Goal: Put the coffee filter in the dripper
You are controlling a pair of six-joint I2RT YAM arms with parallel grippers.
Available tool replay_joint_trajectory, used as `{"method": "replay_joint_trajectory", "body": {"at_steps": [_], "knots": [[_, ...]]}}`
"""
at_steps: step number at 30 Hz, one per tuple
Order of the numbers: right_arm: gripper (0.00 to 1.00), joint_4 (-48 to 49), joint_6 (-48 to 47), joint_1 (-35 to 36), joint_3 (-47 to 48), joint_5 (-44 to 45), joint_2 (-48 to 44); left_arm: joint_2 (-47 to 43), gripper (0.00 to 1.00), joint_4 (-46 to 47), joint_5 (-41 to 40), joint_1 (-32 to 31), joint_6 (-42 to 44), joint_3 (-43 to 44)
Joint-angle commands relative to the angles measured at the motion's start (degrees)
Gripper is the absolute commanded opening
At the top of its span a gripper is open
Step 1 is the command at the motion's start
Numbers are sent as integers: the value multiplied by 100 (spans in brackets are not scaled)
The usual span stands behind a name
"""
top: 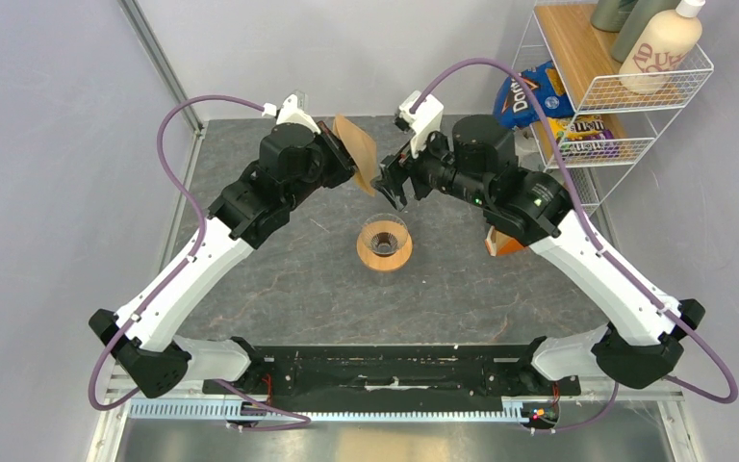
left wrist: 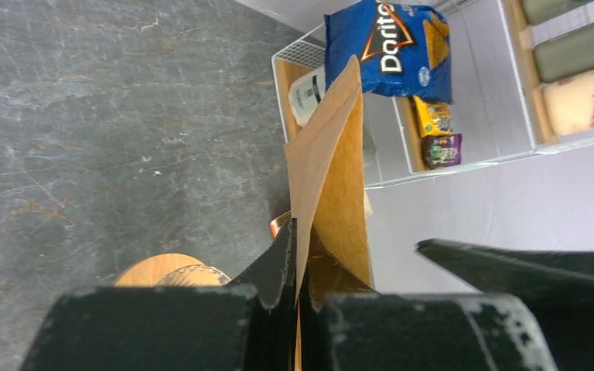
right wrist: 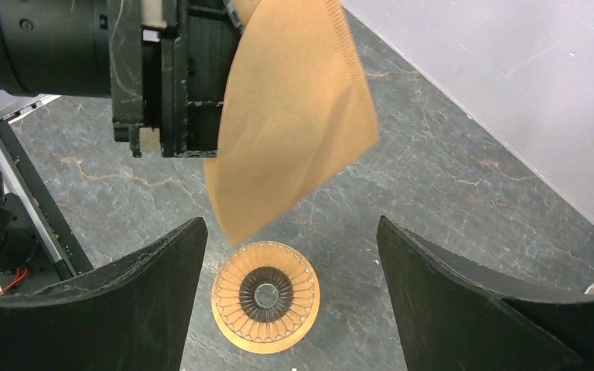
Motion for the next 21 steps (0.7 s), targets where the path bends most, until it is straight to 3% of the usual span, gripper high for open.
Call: {"method": "replay_joint_trajectory", "body": {"at_steps": [1, 10, 21], "knots": [[88, 736, -168, 170, -199, 332, -101, -20, 2, 6, -71, 58, -673, 275], [83, 1168, -229, 290, -195, 727, 125, -3, 2, 75, 125, 134, -1030, 170], [79, 994, -395, 417, -219, 859, 194, 58, 2, 169, 276, 151, -1280, 144]]}}
